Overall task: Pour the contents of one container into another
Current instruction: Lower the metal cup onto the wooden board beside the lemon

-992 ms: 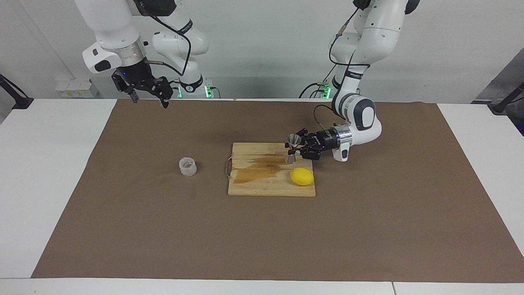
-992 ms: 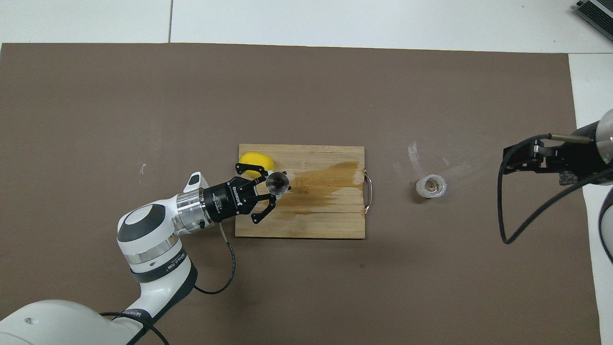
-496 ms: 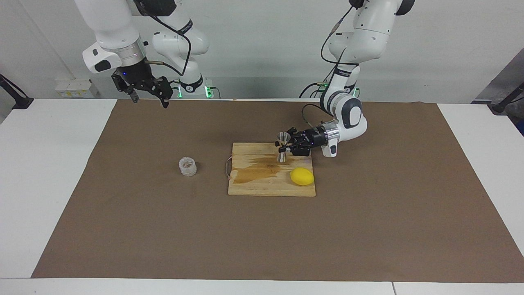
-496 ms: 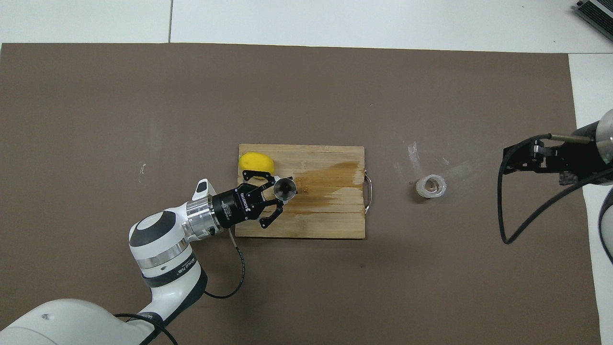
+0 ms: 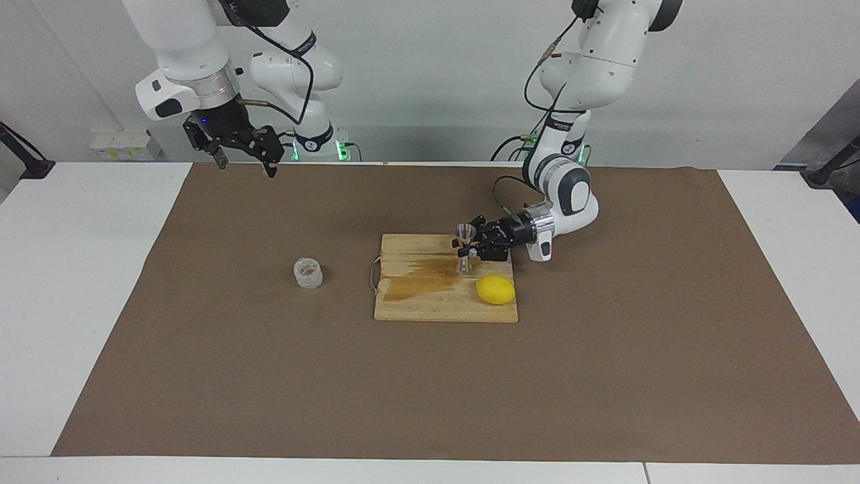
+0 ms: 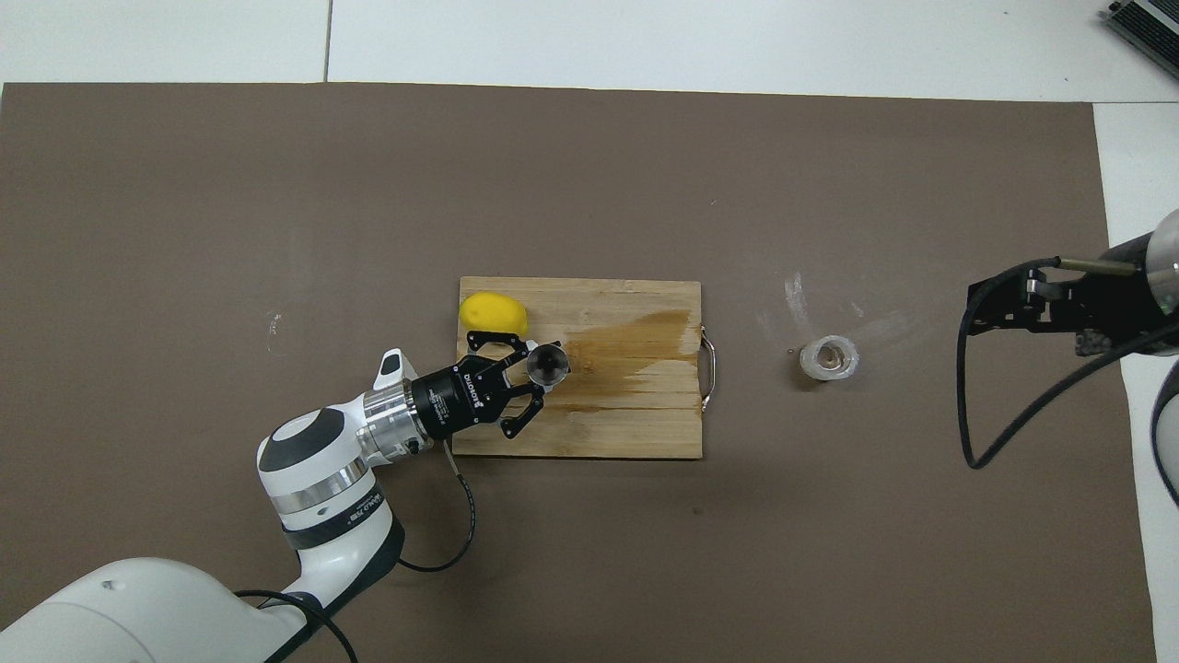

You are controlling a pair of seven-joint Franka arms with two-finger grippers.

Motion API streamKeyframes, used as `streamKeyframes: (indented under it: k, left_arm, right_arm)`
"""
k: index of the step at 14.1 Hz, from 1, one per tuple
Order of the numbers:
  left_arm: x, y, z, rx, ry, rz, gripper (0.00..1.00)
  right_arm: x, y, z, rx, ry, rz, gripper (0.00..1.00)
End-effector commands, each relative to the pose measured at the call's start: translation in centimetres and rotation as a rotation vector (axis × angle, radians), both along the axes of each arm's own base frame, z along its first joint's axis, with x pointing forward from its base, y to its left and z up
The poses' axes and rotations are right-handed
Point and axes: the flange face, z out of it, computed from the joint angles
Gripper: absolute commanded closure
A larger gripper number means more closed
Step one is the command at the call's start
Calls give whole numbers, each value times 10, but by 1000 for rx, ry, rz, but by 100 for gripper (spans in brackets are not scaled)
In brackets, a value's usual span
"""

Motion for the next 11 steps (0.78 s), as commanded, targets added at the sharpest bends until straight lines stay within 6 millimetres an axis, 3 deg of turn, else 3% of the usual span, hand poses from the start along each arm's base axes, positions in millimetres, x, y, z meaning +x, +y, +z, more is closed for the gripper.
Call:
streamKeyframes:
  k: [1, 11]
  left_arm:
    - [-4, -6, -1, 0, -4, 19, 92]
    - [-8, -16, -4, 0, -4, 25, 85]
  right_arm:
    - [1, -4, 1, -5, 7, 21, 0]
    - [1, -4, 1, -5, 7, 21, 0]
